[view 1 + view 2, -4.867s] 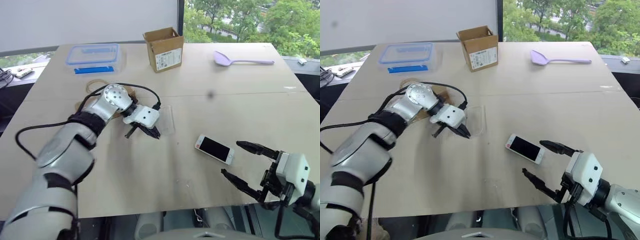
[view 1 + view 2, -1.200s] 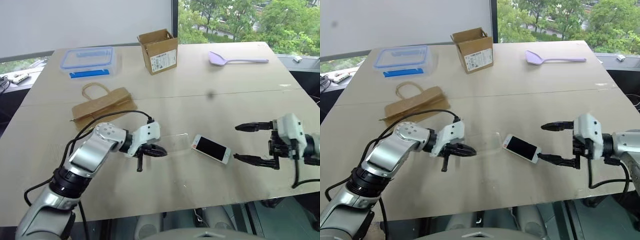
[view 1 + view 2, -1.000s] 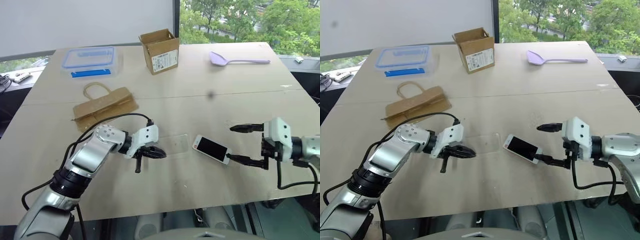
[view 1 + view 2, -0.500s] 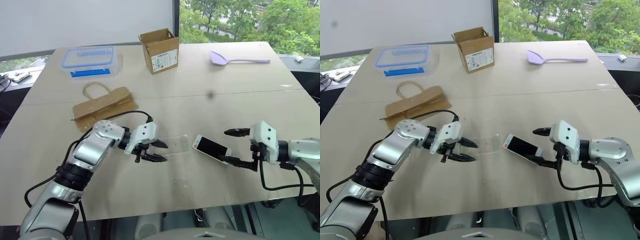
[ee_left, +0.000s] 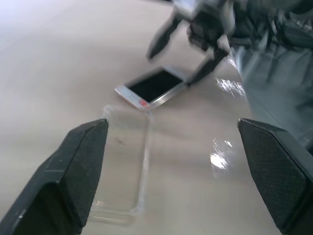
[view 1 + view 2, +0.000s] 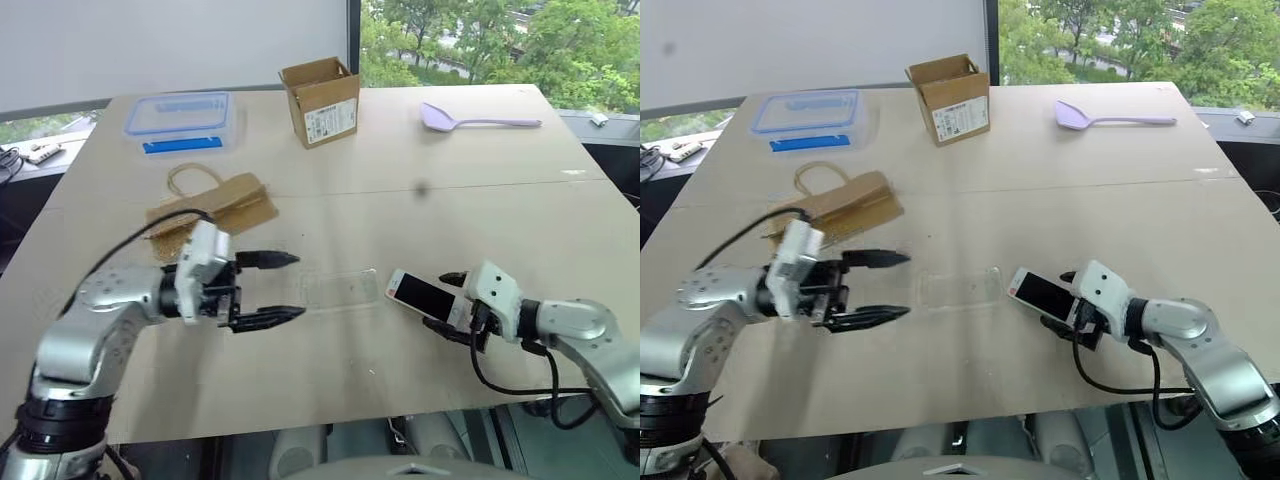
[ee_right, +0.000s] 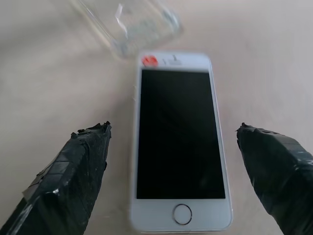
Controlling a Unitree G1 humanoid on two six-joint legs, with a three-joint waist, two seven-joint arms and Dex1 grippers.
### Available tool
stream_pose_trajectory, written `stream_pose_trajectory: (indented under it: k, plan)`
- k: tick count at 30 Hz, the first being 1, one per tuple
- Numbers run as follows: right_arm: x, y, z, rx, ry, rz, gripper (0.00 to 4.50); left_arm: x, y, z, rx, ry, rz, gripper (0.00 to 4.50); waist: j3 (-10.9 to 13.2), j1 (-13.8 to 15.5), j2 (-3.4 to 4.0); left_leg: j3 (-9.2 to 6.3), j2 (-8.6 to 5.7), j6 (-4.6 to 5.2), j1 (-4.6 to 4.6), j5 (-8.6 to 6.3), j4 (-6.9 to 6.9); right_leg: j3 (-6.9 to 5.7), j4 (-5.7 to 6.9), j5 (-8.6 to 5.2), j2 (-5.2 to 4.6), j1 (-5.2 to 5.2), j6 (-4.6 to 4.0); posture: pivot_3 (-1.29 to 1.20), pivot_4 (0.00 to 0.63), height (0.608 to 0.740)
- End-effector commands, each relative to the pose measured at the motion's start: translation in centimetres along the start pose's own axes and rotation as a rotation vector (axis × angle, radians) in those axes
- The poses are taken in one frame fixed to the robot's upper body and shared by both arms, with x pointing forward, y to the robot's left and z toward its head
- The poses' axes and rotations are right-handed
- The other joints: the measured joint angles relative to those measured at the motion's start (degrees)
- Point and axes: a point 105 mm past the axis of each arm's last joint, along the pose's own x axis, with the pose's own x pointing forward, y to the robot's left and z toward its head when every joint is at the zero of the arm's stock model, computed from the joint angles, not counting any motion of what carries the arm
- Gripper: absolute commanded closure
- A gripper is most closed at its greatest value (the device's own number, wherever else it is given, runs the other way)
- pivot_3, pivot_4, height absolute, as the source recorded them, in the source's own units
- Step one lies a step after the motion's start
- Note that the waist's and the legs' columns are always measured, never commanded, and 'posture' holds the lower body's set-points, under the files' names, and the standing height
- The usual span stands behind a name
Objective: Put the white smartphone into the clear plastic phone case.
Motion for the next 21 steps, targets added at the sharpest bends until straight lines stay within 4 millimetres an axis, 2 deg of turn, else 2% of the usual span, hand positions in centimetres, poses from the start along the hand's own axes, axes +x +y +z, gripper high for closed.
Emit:
stream_pose_trajectory:
  k: [1,3,5,8,11,13,17,21]
  plan:
    - [0.3,-0.4,0.6,-0.010,0.001,0.014,0.00,-1.4,-0.8,1.3,0.041,-0.002,-0.070,0.16,0.1,0.0,0.09,0.03,-0.01,0.00,0.00,0.00,0.00,0.02,0.00,0.00,-0.01,-0.01,0.00,0.00,0.150,0.740]
    - [0.7,-0.4,0.2,0.014,0.031,0.036,0.00,-1.7,-1.2,1.1,0.045,0.023,-0.105,0.16,0.1,-0.1,0.09,0.06,-0.01,0.00,0.00,0.00,-0.03,0.02,-0.06,0.00,0.00,-0.01,-0.01,0.00,0.150,0.740]
    - [1.2,-1.1,-0.4,0.060,0.066,0.022,0.00,-1.3,-1.3,1.3,0.057,0.012,-0.114,0.16,0.1,-0.1,0.07,0.07,0.00,0.00,0.00,0.00,-0.05,0.03,-0.08,0.00,-0.01,-0.01,-0.01,0.00,0.150,0.740]
    - [1.4,-1.1,-0.8,0.085,0.099,0.056,0.00,-0.7,-1.3,1.0,0.075,0.022,-0.120,0.16,0.1,-0.1,0.06,0.07,0.00,0.00,0.00,0.00,-0.05,0.03,-0.08,0.00,0.00,-0.01,-0.01,0.00,0.150,0.740]
    - [1.5,-0.5,-1.3,0.079,0.133,0.097,0.84,-0.1,-1.2,0.7,0.070,0.014,-0.111,0.11,0.1,-0.1,0.05,0.06,0.01,0.00,0.03,0.00,-0.04,0.03,-0.07,0.00,0.00,0.01,-0.01,0.00,0.150,0.740]
    - [1.4,-0.2,-1.7,0.058,0.151,0.113,1.57,0.4,-1.3,0.6,0.062,0.006,-0.101,0.11,0.0,0.0,0.03,0.06,0.01,0.00,0.04,0.00,-0.05,0.03,-0.07,0.00,-0.01,0.01,-0.01,0.00,0.150,0.740]
    - [0.7,-1.6,-1.9,-0.003,0.166,0.056,1.57,1.1,-1.3,0.3,0.046,-0.003,-0.081,0.11,0.0,0.0,-0.02,0.06,0.01,0.00,0.01,0.00,-0.09,0.02,-0.13,0.00,-0.01,0.01,-0.01,0.00,0.150,0.740]
    - [-0.5,-3.6,0.9,-0.075,0.073,0.044,1.57,1.2,-0.9,-0.3,0.001,0.009,-0.040,0.11,0.1,0.1,0.01,0.08,-0.02,0.00,-0.01,0.00,-0.08,0.02,-0.15,0.00,-0.06,0.01,0.00,0.00,0.150,0.740]
